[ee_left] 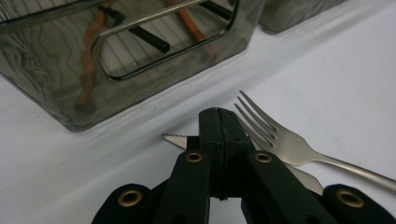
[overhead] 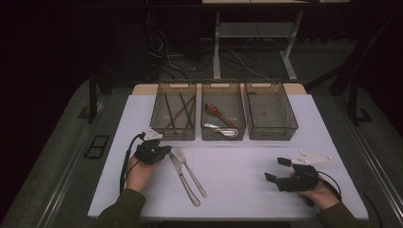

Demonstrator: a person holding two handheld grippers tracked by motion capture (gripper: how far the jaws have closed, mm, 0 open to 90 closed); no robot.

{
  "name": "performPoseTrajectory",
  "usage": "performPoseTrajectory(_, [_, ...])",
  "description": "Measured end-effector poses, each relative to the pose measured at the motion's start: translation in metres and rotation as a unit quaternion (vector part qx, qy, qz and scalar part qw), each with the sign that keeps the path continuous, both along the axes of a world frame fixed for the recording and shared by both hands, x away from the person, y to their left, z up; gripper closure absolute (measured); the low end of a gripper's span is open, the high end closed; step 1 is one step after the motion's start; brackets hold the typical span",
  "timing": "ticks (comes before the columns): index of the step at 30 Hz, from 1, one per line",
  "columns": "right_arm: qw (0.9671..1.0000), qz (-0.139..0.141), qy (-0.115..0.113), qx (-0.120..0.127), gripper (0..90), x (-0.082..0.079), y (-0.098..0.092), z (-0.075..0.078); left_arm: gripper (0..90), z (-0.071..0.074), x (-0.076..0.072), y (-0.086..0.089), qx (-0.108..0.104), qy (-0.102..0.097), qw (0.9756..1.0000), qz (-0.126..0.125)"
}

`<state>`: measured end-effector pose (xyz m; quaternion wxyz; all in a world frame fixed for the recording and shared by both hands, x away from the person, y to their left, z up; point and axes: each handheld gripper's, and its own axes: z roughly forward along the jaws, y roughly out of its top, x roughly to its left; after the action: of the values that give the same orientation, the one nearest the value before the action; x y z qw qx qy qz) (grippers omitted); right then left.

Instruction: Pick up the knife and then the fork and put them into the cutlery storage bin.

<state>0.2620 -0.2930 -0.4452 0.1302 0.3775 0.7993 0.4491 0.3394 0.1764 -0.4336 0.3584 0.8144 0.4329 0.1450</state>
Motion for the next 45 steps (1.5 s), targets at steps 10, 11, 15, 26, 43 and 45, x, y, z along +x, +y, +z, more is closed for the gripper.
performPoseTrajectory(10, [1.0000,0.001,-0.002,-0.001,17.9,-0.001,-0.001,0.000,89.0,-0.004,0.009,-0.009,0.006,0.014,0.9997,0.017])
performPoseTrajectory(11, [1.0000,0.001,-0.001,0.000,17.9,-0.001,-0.001,0.000,89.0,-0.004,0.010,-0.011,0.004,0.015,0.9997,0.017])
performPoseTrajectory(15, [1.0000,0.000,-0.001,0.000,17.9,-0.001,-0.001,0.001,89.0,-0.005,0.012,-0.016,0.006,0.014,0.9998,0.015])
performPoseTrajectory(26, [1.0000,0.000,-0.002,0.000,17.9,-0.001,-0.002,0.001,89.0,-0.006,0.022,-0.036,0.007,0.022,0.9997,-0.008])
performPoseTrajectory(43, [1.0000,0.004,-0.004,-0.004,18.0,-0.002,-0.001,0.002,88.9,-0.007,0.031,-0.086,0.008,0.026,0.9982,-0.053])
performPoseTrajectory(45, [1.0000,0.004,-0.004,-0.006,18.0,-0.002,-0.001,0.002,88.9,-0.008,0.031,-0.088,0.013,0.027,0.9980,-0.055])
